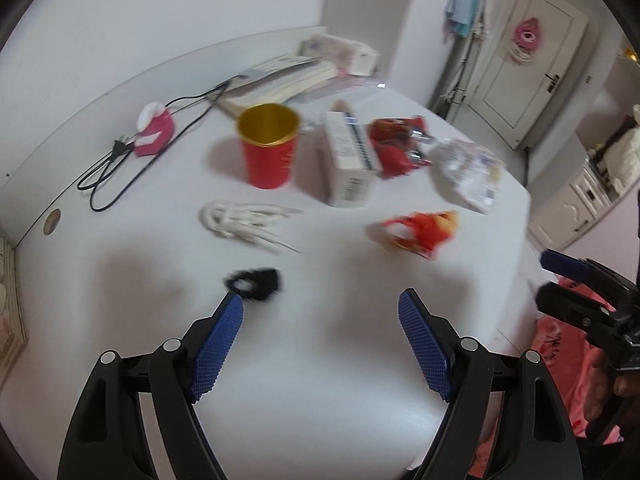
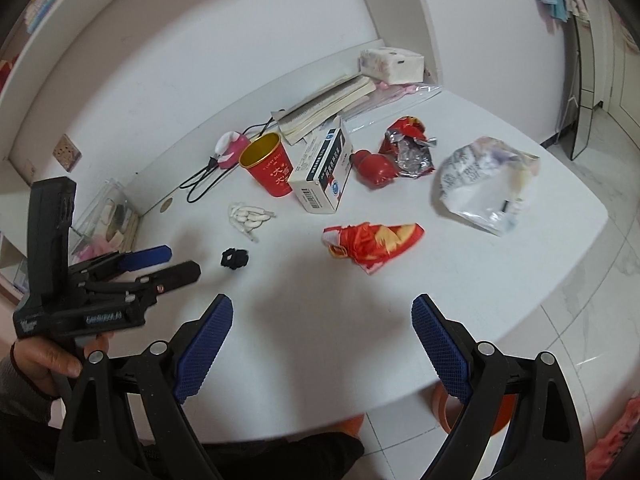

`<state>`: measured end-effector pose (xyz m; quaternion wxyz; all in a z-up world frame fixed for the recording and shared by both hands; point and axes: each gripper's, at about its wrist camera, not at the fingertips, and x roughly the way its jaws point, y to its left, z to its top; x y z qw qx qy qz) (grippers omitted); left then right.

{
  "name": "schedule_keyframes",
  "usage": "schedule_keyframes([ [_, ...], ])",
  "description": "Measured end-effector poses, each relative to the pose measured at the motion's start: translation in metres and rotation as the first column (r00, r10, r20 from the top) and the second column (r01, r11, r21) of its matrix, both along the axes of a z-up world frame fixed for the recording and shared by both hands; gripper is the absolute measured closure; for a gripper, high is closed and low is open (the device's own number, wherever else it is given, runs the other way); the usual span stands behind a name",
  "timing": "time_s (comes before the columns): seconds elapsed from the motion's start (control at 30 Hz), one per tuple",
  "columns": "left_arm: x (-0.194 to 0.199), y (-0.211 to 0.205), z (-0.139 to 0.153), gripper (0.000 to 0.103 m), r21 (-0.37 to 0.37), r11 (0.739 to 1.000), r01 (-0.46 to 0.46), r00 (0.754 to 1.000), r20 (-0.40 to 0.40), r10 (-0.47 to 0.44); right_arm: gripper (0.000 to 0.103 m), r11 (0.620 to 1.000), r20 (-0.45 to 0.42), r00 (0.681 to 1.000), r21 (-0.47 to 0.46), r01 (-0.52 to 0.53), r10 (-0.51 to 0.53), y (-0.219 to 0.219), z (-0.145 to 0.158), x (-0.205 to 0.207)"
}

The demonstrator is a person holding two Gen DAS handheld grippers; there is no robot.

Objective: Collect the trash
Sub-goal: 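Move both tools back over the desk toward the white rope, then grasp the white rope with the left gripper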

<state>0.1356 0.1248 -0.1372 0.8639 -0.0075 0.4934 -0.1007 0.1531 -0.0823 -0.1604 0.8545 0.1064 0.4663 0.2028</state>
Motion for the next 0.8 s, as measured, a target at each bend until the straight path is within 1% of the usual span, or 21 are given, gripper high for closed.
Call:
schedule_keyframes([
  [0.13,0.034,0.026,-0.011,0.023,0.023,1.0,-0.017,1.0,-0.018,0.017,0.013,1.0,-0.018,1.0,-0.004,0.011,-0.011,0.011,-0.011,0.024],
  [0.3,0.069,0.039,-0.029,0.023,0.036,0.999,-0.002,0.998,-0.056,0.004,0.013,0.999,-0.034,0.999,-0.002,0.036,-0.036,0.025,-0.022,0.044],
  [0.43,0.089,0.041,-0.045,0.023,0.045,0.999,0.03,0.997,-0.079,-0.027,0.013,0.999,-0.046,0.997,-0.001,0.055,-0.055,0.034,-0.03,0.055],
  [0.6,0.105,0.043,-0.062,0.023,0.061,0.996,0.06,0.993,-0.102,-0.053,0.013,0.998,-0.062,0.996,-0.013,0.057,-0.057,0.046,-0.038,0.063],
  [0.7,0.109,0.043,-0.071,0.023,0.076,0.994,0.08,0.991,-0.114,-0.071,0.013,0.998,-0.07,0.996,-0.011,0.058,-0.058,0.053,-0.041,0.066],
  [0.8,0.109,0.044,-0.077,0.023,0.07,0.993,0.098,0.989,-0.114,-0.09,0.013,0.998,-0.07,0.996,-0.014,0.057,-0.058,0.058,-0.042,0.067],
])
